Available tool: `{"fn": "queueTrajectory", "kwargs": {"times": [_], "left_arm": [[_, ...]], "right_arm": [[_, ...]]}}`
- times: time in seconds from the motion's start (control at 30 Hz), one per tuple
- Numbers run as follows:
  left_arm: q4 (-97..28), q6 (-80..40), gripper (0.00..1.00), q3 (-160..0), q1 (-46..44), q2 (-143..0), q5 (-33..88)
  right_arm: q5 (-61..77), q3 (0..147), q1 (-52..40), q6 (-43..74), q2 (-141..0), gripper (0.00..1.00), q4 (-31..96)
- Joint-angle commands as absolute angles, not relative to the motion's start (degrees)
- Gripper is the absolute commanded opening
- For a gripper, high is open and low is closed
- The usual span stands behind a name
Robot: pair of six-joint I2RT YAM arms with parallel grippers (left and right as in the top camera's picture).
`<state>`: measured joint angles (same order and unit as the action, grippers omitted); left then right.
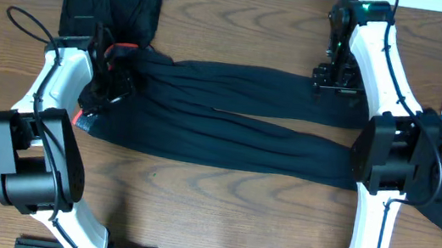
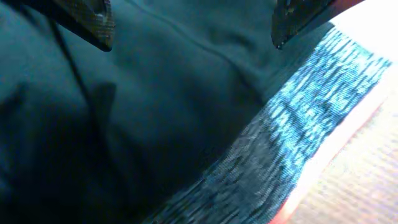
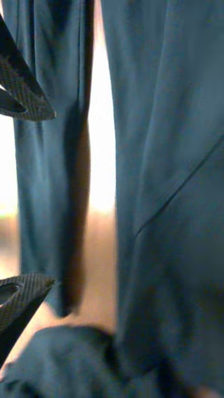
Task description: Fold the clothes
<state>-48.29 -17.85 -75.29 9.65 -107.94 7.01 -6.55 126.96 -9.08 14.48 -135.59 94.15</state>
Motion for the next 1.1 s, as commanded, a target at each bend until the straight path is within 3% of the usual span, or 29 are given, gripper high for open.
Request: {"fn": "queueTrajectory", "kwargs": {"times": [0.0, 0.13, 0.37, 0.4, 0.43, 0.63, 0.87, 1.07], "left_arm": [[-49.9, -16.1, 0.81, -75.0, 11.9, -108.1, 4.8], [-53.6, -16.8, 0.8, -75.0, 15.5, -108.1, 4.9], [-56.8, -16.5, 0.8, -75.0, 19.0, -107.5, 4.4], [-57.4, -16.6, 0.8, -75.0, 19.3, -107.2, 3.9], [-58.4, -16.6, 0.8, -75.0, 19.6, -106.7, 3.1], [-62.5, -16.8, 0.8, -74.3, 20.9, -100.7, 1.6], [-62.2, -17.6, 0.82, -69.4, 21.3, -87.7, 2.2], [-59.2, -16.1, 0.84, -64.3, 21.3, -85.3, 7.6]], "right_arm": [[-14.1, 127.8, -8.6, 21.7, -134.1, 0.77, 95.5], [-19.1, 127.8, -8.7, 25.9, -130.2, 0.8, 97.0], [-16.1, 125.9, -8.6, 26.2, -122.7, 0.87, 97.3], [-16.1, 125.1, -8.6, 26.4, -121.7, 0.98, 97.3], [-16.1, 123.8, -8.5, 27.1, -120.4, 0.99, 97.3], [-17.2, 112.3, -8.4, 30.2, -111.8, 0.99, 95.2], [-9.3, 92.6, -7.0, 30.0, -101.6, 0.99, 82.3], [-3.2, 77.2, -5.6, 32.1, -97.2, 0.99, 72.4]]}}
